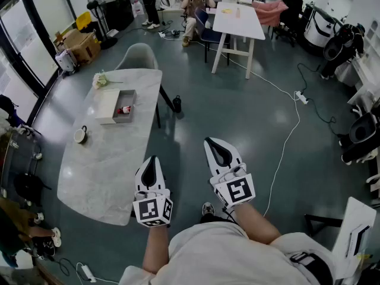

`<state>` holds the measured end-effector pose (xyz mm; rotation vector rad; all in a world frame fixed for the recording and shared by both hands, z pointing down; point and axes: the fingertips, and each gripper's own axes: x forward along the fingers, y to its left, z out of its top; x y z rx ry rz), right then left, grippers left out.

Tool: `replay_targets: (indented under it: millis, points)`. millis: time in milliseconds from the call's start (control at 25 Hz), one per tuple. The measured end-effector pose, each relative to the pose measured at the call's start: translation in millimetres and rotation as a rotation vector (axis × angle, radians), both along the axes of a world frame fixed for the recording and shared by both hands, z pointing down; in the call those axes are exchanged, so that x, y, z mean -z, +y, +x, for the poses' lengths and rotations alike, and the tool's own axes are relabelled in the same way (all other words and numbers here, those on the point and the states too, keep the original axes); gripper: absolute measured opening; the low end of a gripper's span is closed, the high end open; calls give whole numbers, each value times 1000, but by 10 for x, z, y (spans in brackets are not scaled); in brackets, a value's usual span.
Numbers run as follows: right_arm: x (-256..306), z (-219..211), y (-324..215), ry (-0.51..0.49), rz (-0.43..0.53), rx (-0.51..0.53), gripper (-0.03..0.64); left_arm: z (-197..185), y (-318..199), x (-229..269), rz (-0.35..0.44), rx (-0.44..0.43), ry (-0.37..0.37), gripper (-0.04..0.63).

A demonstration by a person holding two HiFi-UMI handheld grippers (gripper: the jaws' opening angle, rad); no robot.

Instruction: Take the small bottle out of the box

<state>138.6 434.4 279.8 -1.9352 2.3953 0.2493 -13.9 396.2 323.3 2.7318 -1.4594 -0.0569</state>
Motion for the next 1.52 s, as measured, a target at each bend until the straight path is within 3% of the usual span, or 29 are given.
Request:
replay_targets:
  millis: [200,360,760,1080,1520]
  points:
    - [88,114,-44,12,51,54,25,242,-57,42,9,14,2,23]
    - [-6,225,-159,-12,6,91,25,365,-71,-42,-6,31,-6,23]
    - [-205,-10,-663,-57,-39,192,25,102,-443,-251,-73,108,-34,23]
    - [-408,-167,-1400,-38,-103,215,26,124,-1177,-408,-100,60,-41,23]
    - [-658,-722,-2764,-53,-166,262,26,-296,-2551,-673,-162,13,-108,23]
